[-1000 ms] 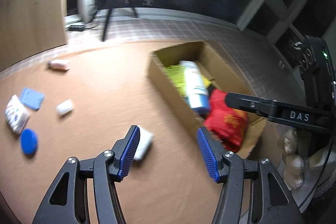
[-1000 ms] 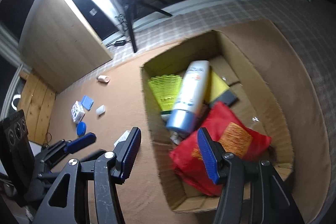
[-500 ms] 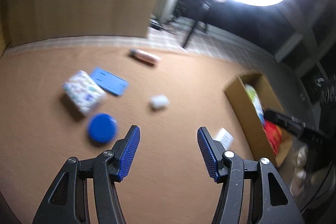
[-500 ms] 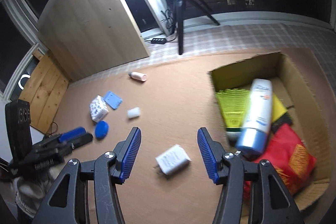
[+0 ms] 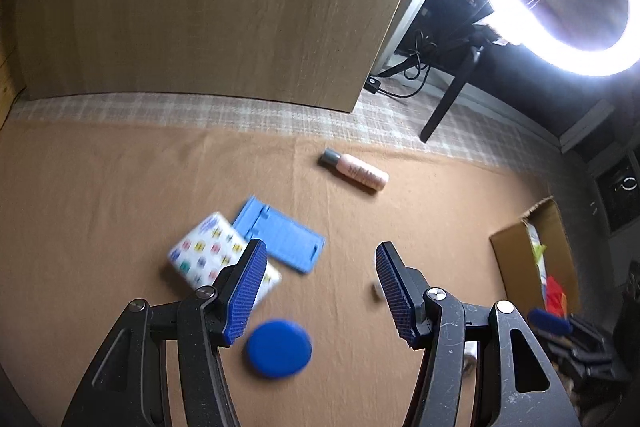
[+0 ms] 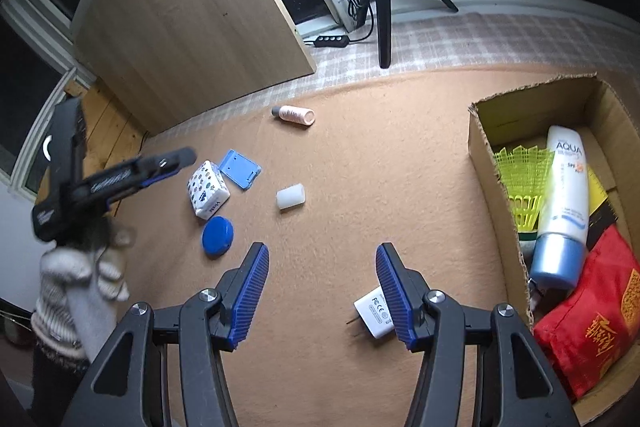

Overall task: Organize objects
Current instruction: 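Grasp the small pink bottle with the left tool and lift it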

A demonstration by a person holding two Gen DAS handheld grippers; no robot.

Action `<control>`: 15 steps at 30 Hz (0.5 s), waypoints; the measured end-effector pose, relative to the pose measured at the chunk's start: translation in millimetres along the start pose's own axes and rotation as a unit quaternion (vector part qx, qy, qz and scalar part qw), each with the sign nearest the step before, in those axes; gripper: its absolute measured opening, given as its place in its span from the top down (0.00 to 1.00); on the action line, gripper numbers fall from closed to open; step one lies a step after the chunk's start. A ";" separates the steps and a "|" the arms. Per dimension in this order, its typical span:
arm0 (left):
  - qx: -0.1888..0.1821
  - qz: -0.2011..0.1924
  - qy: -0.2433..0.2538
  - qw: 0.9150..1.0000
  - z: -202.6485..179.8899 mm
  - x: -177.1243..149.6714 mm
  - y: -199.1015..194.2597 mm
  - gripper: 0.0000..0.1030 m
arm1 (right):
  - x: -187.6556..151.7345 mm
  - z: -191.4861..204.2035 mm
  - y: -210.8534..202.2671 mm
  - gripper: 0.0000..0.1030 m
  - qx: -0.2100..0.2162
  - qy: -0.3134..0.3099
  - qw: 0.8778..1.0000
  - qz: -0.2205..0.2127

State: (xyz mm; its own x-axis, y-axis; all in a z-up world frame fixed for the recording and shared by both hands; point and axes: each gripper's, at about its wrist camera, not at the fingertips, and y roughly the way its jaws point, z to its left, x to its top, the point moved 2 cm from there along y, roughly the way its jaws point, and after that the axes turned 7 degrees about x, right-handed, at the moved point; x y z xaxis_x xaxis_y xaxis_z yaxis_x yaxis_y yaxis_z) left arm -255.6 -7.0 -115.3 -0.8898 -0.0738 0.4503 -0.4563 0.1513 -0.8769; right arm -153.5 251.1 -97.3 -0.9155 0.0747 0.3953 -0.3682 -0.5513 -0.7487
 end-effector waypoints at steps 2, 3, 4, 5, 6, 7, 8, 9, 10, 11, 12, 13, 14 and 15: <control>-0.001 0.002 0.002 1.000 -6.9 11.5 11.3 0.41 | -0.8 -1.9 -1.0 0.50 0.003 0.004 1.000 0.001; -0.002 0.002 0.001 1.000 -12.3 18.2 18.3 0.41 | -1.5 -2.5 -1.7 0.50 0.003 0.004 1.000 0.002; -0.004 0.002 0.001 1.000 -16.7 24.6 24.2 0.41 | -1.7 -3.3 -2.2 0.50 0.002 0.003 1.000 0.002; -0.005 0.001 0.001 1.000 -22.0 29.4 29.2 0.41 | -2.7 -4.3 -3.1 0.50 0.001 0.004 1.000 0.003; -0.004 0.000 0.005 1.000 -28.1 36.0 36.0 0.41 | -3.8 -5.6 -4.0 0.50 0.000 0.005 1.000 0.004; -0.002 -0.001 0.009 1.000 -34.1 41.9 42.7 0.41 | -6.2 -7.4 -4.8 0.50 0.001 0.007 1.000 0.006; 0.000 0.000 0.012 1.000 -39.6 47.1 49.7 0.41 | -7.6 -8.8 -5.4 0.50 0.001 0.008 1.000 0.008; 0.003 0.001 0.012 1.000 -45.3 52.8 57.7 0.41 | -9.4 -10.6 -6.1 0.50 0.000 0.009 1.000 0.010; 0.004 0.003 0.014 1.000 -50.6 58.3 65.2 0.42 | -12.2 -13.8 -7.7 0.50 -0.001 0.011 1.000 0.011; 0.005 0.003 0.016 1.000 -54.6 61.8 70.7 0.42 | -13.9 -16.1 -9.0 0.50 -0.002 0.013 1.000 0.012; 0.009 0.004 0.020 1.000 -60.4 67.0 78.2 0.42 | -15.4 -19.2 -10.5 0.50 -0.004 0.015 1.000 0.013; 0.012 0.005 0.024 1.000 -64.3 70.6 83.8 0.42 | -17.5 -24.4 -12.7 0.50 -0.005 0.020 1.000 0.014; 0.015 0.008 0.030 0.999 -68.3 74.5 90.6 0.42 | -18.5 -27.8 -14.1 0.50 -0.006 0.023 1.000 0.015; 0.017 0.013 0.037 0.999 -72.8 78.6 98.8 0.42 | -19.2 -31.4 -15.6 0.50 -0.007 0.026 0.999 0.017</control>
State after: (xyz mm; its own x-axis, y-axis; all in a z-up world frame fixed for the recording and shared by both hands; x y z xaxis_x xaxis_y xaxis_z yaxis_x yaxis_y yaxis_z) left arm -370.4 73.9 -154.3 -0.8994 0.0029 0.4371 -0.4337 0.1193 -0.8931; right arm -135.3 284.3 -109.9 -0.9343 0.0998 0.3421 -0.3394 -0.5418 -0.7689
